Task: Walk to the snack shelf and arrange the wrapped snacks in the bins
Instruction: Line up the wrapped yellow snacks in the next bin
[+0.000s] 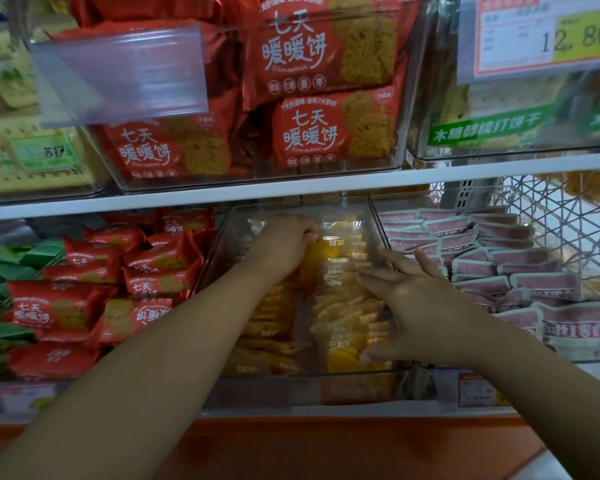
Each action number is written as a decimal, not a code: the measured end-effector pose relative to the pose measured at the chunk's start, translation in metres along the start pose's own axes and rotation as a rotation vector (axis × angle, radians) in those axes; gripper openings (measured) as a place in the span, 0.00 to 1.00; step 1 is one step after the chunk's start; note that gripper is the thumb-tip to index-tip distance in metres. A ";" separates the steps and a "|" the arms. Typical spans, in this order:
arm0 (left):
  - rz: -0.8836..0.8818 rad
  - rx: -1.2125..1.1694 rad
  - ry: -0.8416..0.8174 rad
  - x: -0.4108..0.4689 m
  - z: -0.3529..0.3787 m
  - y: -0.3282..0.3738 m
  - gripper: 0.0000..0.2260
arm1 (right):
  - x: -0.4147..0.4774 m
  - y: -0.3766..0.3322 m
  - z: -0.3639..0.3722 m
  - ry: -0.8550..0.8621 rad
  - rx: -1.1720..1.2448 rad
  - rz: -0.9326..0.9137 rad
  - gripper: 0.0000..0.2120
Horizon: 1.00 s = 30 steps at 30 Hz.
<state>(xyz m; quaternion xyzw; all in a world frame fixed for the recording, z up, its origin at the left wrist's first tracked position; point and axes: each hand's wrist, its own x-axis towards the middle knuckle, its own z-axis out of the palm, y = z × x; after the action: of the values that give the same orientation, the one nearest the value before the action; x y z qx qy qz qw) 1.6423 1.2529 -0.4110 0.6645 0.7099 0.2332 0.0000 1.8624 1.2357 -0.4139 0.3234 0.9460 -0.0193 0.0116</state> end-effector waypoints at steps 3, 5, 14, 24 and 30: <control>-0.037 -0.087 0.018 -0.006 0.003 0.000 0.06 | 0.000 0.000 0.000 0.004 0.002 -0.002 0.49; -0.081 -0.149 0.006 -0.008 0.007 0.003 0.06 | 0.000 0.000 0.000 0.001 0.004 -0.003 0.49; -0.191 -0.247 -0.226 -0.006 0.008 0.023 0.08 | 0.001 -0.002 0.000 0.002 0.007 -0.007 0.49; -0.619 -0.838 -0.378 -0.027 0.031 0.035 0.23 | 0.001 -0.001 0.000 0.004 0.014 -0.014 0.49; -0.596 -0.887 -0.402 -0.034 0.037 0.034 0.45 | 0.001 -0.001 0.000 0.003 0.012 -0.018 0.49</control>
<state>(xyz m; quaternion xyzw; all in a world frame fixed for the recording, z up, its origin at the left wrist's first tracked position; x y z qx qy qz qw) 1.6896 1.2330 -0.4438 0.4032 0.6868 0.3678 0.4801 1.8613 1.2354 -0.4136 0.3150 0.9488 -0.0244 0.0082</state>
